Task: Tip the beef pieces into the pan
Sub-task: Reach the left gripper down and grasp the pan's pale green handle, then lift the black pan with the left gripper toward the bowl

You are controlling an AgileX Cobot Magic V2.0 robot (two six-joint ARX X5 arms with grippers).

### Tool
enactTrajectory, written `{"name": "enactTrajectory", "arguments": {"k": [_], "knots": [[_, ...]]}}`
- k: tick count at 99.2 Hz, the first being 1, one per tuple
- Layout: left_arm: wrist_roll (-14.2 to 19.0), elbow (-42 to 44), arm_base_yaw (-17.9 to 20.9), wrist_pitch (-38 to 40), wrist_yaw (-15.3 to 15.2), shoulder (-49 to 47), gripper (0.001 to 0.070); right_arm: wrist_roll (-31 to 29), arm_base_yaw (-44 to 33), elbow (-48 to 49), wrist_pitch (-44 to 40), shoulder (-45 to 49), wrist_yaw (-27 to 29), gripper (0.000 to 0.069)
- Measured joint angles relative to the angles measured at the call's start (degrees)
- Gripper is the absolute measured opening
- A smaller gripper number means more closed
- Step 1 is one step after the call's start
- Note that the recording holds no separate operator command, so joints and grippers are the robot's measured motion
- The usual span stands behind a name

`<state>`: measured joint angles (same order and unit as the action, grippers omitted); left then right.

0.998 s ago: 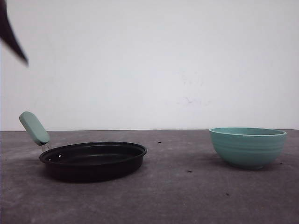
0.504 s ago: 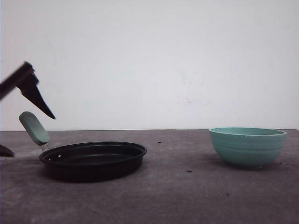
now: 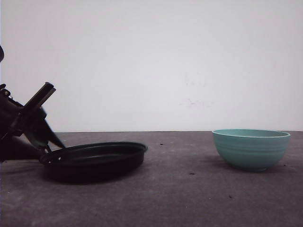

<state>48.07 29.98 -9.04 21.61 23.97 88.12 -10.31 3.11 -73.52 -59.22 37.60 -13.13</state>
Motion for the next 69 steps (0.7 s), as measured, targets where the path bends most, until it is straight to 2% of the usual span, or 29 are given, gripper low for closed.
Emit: {"name": "enactTrajectory", "arguments": {"k": [12,28,46,52,63,69], "knots": [[-0.5,0.0,0.07,-0.59,0.11,-1.31,0.0048,0.13,0.0,0.02,-0.2,0.02,2.54,0.0668],[-1.9,0.0,-0.42,-2.54,2.8,-8.5,0.0047,1.16,0.0,2.78,-0.09,0.94,3.78,0.0668],[-4.87,1.53,-3.78,-13.64,3.45,-18.97,0.0047,2.03,0.0,13.2,5.03,8.13,3.02,0.0634],[-6.1,1.95,-5.55,-17.2,3.48,-22.49,0.0047,2.01,-0.02,17.62,9.05,11.89,1.05,0.0588],[-6.99,2.01,-8.5,-20.94,3.8,-28.02,0.0047,1.77,0.0,24.11,16.81,19.47,-3.54,0.0423],[-6.99,2.01,-9.6,-21.9,3.93,-30.16,0.0047,1.4,0.02,24.96,20.37,23.43,-4.59,0.0364]]}}
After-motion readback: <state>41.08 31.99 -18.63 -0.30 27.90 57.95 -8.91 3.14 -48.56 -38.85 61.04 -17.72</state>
